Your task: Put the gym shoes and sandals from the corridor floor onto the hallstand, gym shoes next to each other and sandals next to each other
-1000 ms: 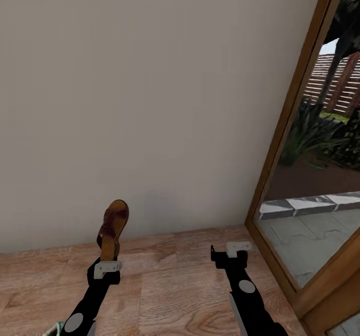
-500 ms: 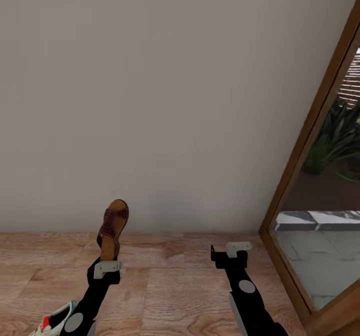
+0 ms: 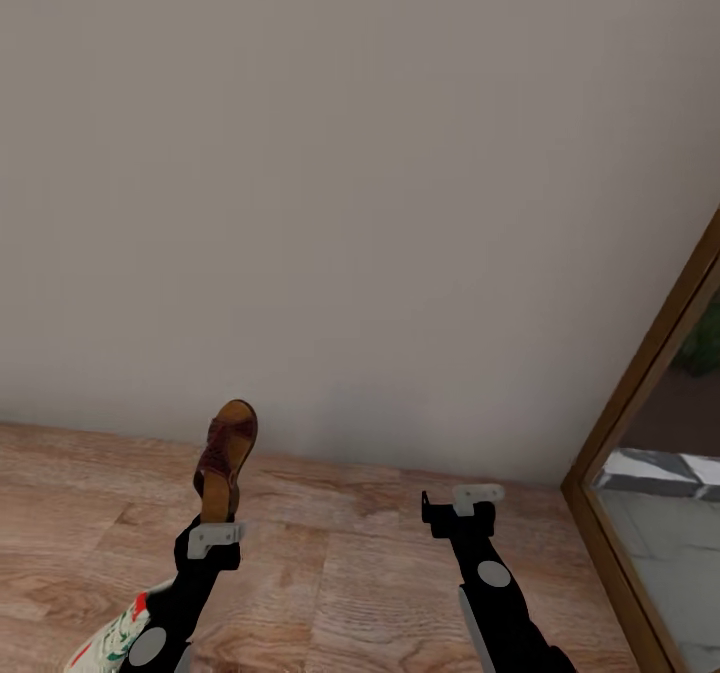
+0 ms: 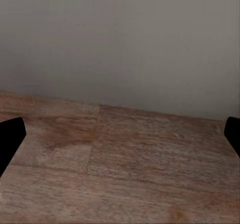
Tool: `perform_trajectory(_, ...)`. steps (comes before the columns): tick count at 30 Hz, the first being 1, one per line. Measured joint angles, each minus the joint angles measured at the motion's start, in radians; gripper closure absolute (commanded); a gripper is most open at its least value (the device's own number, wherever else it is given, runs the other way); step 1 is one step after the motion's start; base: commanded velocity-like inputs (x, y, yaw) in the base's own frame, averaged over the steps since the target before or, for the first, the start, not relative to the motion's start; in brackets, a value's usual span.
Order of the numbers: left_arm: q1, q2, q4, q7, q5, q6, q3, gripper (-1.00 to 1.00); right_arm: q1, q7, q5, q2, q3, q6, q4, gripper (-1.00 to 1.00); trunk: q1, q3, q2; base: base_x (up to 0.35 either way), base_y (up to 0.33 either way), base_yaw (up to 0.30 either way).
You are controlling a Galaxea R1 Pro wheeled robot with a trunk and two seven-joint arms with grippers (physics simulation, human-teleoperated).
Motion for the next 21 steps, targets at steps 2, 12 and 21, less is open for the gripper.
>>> perform_trajectory(2, 0.0, 0.0, 0.0, 0.0, 0.0, 0.0, 0.0, 1.0, 0.0, 0.0, 0.0, 0.0, 0.0, 0.0, 0.0, -1.0, 0.0, 0.0, 0.0, 0.0, 0.0, 0.279)
perform_trajectory(12, 0.0, 0.0, -0.001, 0.0, 0.0, 0.0, 0.0, 1.0, 0.0, 0.0, 0.0, 0.0, -0.001, 0.0, 0.0, -1.0, 0.0, 0.0, 0.0, 0.0, 0.0, 0.279)
perform_trajectory(21, 0.0, 0.0, 0.0, 0.0, 0.0, 0.0, 0.0, 1.0, 0.0, -0.001, 0.0, 0.0, -0.001, 0.0, 0.0, -1.0, 0.0, 0.0, 0.0, 0.0, 0.0, 0.279)
